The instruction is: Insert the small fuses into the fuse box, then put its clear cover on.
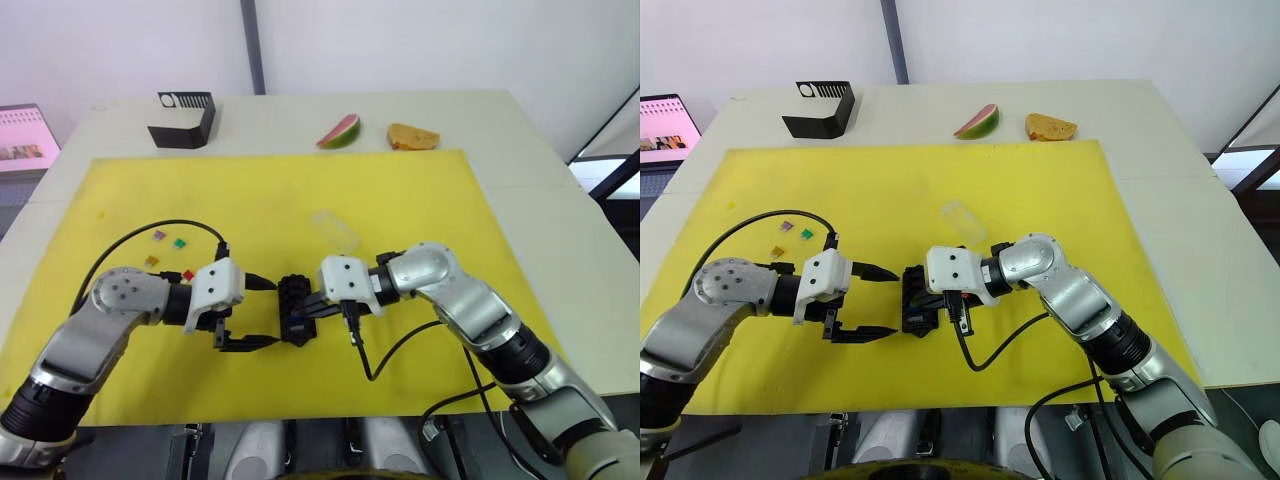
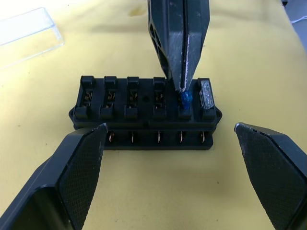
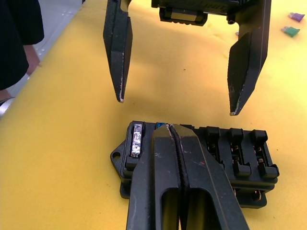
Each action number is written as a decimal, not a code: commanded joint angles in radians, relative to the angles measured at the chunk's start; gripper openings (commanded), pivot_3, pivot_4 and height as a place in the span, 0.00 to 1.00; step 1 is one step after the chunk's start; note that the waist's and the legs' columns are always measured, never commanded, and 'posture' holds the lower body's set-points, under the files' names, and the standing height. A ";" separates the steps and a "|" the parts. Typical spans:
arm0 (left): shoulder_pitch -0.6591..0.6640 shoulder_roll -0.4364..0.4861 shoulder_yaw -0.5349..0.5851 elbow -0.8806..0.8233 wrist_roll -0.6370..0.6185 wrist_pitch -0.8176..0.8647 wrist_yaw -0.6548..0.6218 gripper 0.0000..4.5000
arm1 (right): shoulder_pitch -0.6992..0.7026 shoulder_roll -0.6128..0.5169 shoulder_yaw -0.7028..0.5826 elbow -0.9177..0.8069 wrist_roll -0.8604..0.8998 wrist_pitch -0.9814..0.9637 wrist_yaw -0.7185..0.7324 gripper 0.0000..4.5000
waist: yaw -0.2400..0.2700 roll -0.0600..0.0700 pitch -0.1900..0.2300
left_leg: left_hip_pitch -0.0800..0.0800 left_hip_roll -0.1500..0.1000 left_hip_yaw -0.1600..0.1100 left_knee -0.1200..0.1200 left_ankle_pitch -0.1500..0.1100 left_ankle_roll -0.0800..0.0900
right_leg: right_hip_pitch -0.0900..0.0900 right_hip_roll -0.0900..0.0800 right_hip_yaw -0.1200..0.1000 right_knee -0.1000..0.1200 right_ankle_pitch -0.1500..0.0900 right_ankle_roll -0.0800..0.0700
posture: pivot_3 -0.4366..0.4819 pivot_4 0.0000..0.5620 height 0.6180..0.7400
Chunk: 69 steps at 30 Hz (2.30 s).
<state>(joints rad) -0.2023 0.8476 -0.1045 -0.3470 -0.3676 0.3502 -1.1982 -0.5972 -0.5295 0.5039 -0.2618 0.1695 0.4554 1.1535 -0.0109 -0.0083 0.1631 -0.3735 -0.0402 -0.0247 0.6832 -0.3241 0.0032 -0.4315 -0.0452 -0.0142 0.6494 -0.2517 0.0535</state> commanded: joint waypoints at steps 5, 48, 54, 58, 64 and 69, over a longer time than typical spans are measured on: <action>-0.020 -0.004 -0.004 0.005 0.006 -0.027 -0.008 1.00 | 0.004 -0.008 0.028 -0.008 -0.014 0.032 0.015 0.01 | 0.000 0.000 0.000 | 0.000 0.000 0.000 0.000 0.000 0.000 | 0.000 0.000 0.000 0.000 0.000 0.000 | 0.48 0.27 1.00; -0.027 -0.004 -0.006 0.011 -0.004 -0.028 -0.012 1.00 | 0.004 -0.001 -0.094 -0.103 0.122 0.139 -0.015 0.06 | 0.000 0.000 0.000 | -0.001 0.000 0.000 0.000 0.000 0.000 | 0.000 0.000 0.000 0.000 0.000 0.000 | 0.48 0.27 1.00; -0.026 -0.001 -0.004 0.007 -0.005 -0.027 -0.018 1.00 | 0.012 -0.009 -0.071 -0.101 0.097 0.120 -0.031 0.39 | 0.000 0.000 0.000 | -0.001 0.000 0.000 0.000 0.000 0.000 | -0.001 0.000 0.000 0.000 0.000 0.000 | 0.48 0.27 1.00; -0.024 0.000 -0.001 0.005 -0.004 -0.025 -0.020 1.00 | 0.014 -0.007 -0.062 -0.088 0.083 0.109 -0.038 0.39 | 0.000 0.000 0.000 | -0.001 0.000 0.000 0.000 0.000 0.000 | -0.001 0.000 0.000 0.000 0.000 0.000 | 0.48 0.27 1.00; -0.024 0.002 0.002 0.002 -0.004 -0.024 -0.019 1.00 | 0.018 -0.003 -0.048 -0.074 0.066 0.092 -0.045 0.39 | 0.000 0.000 0.000 | -0.001 0.000 0.000 0.000 0.000 0.000 | -0.001 0.000 0.000 0.000 0.000 0.000 | 0.48 0.27 1.00; -0.024 0.003 0.002 0.001 -0.004 -0.023 -0.018 1.00 | 0.019 0.001 -0.040 -0.062 0.057 0.084 -0.051 0.39 | 0.000 0.000 0.000 | -0.001 0.000 0.000 0.000 0.000 0.000 | -0.001 0.000 0.000 0.000 0.000 0.000 | 0.48 0.27 1.00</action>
<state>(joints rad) -0.2266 0.8410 -0.1273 -0.3179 -0.3611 0.3374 -1.2168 -0.5766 -0.5321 0.4641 -0.3115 0.2282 0.5554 1.1047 -0.0108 -0.0081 0.1633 -0.3744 -0.0401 -0.0248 0.6832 -0.3243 0.0035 -0.4321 -0.0453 -0.0141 0.6489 -0.2517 0.0535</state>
